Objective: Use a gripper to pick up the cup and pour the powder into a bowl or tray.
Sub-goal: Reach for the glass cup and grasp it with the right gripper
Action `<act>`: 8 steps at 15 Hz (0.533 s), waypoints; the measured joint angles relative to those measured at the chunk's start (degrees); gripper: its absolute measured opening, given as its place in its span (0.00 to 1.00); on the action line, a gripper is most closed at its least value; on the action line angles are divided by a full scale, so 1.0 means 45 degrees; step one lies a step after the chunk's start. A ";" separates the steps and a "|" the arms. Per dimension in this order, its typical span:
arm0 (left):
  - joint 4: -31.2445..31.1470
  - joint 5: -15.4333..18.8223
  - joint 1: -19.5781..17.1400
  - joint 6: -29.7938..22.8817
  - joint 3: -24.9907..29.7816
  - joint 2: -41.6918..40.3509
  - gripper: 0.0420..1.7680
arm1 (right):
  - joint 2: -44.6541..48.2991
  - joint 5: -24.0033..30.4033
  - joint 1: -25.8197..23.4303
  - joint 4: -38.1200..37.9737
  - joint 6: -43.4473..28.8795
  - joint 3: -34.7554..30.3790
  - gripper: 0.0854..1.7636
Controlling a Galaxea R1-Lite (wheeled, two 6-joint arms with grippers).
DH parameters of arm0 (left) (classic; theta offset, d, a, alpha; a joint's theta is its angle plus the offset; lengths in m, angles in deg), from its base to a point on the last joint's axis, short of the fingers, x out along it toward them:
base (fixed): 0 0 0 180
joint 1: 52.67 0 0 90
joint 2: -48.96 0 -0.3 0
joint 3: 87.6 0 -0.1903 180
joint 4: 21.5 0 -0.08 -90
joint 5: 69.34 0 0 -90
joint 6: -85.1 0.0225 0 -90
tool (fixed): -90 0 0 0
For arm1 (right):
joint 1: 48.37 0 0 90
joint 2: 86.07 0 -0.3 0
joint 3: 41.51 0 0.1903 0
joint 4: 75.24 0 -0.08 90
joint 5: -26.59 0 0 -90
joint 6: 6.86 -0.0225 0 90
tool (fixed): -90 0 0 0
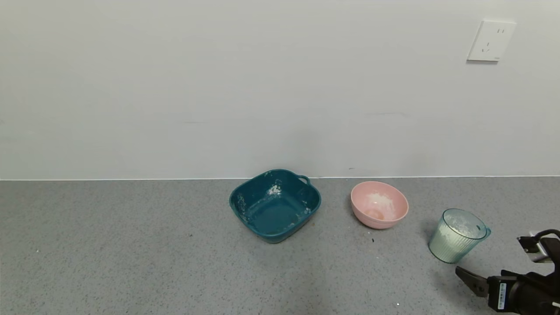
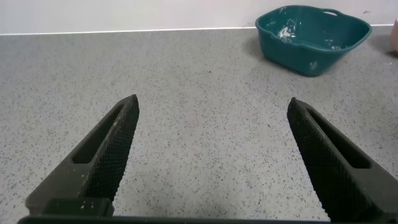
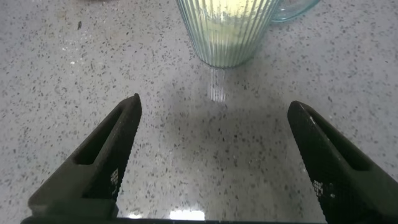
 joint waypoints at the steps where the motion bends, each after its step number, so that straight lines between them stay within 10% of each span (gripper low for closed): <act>1: 0.0000 -0.0005 0.0000 0.0003 0.0000 0.0000 0.97 | -0.0539 0.0022 0.0011 0.0618 0.0024 -0.0084 0.97; 8: 0.0000 0.0000 0.0000 0.0003 0.0000 0.0000 0.97 | -0.3381 0.0065 -0.0024 0.4215 0.0618 -0.0165 0.97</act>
